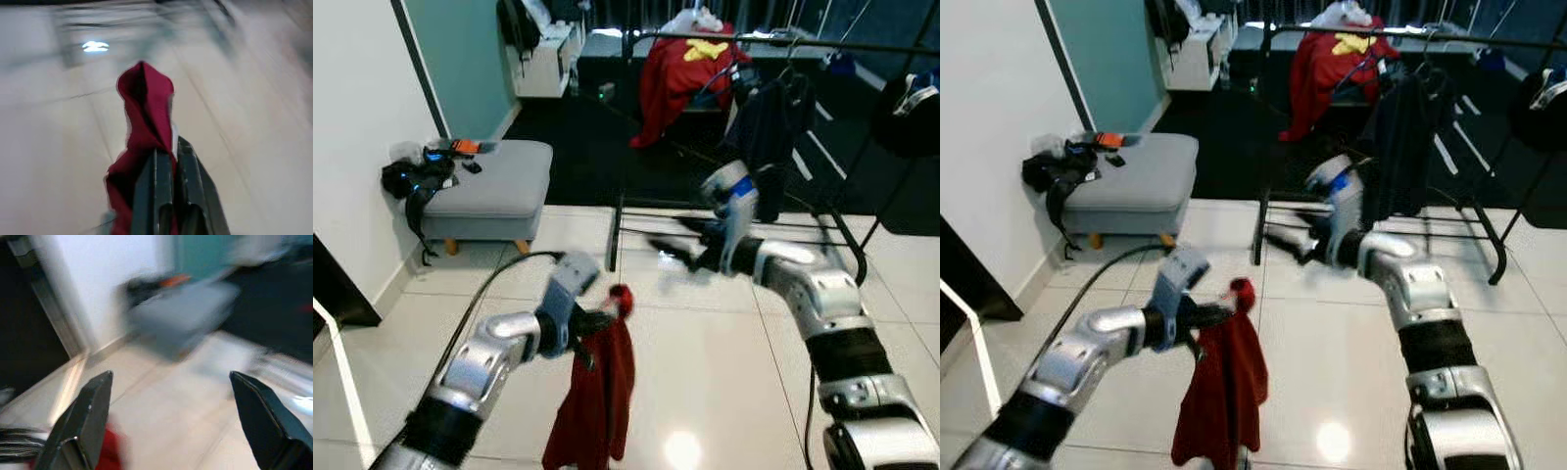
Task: Hang hanger
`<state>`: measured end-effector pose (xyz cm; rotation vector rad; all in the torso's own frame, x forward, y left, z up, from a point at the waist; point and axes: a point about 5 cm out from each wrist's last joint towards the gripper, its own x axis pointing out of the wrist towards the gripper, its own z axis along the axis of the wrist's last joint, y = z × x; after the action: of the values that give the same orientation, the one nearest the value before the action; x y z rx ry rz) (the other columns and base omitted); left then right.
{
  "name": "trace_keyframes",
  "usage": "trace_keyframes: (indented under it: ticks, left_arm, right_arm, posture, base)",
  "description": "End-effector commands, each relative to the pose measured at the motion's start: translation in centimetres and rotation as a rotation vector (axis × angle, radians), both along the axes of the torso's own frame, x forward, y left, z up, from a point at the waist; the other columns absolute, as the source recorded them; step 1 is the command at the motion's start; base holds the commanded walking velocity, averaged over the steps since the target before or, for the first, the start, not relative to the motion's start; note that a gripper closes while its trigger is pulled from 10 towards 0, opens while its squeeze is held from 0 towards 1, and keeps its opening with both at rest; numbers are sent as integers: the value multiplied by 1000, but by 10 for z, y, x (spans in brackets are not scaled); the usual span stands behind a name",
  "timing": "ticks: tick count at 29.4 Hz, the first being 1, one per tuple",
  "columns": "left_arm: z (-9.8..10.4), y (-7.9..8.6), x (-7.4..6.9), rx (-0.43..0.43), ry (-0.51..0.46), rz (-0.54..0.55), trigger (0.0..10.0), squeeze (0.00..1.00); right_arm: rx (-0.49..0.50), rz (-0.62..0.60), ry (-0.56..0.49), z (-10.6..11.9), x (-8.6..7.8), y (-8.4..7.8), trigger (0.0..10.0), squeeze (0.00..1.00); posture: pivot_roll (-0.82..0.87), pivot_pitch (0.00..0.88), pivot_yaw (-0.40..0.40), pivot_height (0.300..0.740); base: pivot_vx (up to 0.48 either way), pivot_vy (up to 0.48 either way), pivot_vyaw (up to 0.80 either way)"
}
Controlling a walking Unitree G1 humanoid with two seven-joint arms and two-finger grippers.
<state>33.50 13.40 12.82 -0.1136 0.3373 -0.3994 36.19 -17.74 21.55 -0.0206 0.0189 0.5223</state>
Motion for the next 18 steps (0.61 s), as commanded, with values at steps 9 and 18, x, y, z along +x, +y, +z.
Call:
trace_keyframes:
  ticks: [9, 18]
  left_arm:
    - [35, 39, 21, -232, -5, 414, 0, 0]
    - [81, 27, 31, -278, -70, 467, 0, 0]
  right_arm:
    - [-117, 187, 62, -93, -52, 39, 10000, 0]
    - [-144, 333, -106, -110, -70, 80, 10000, 0]
  posture:
    - [92, 78, 21, 740]
    - [101, 76, 14, 740]
  base:
    - [0, 0, 0]
    - [0, 0, 0]
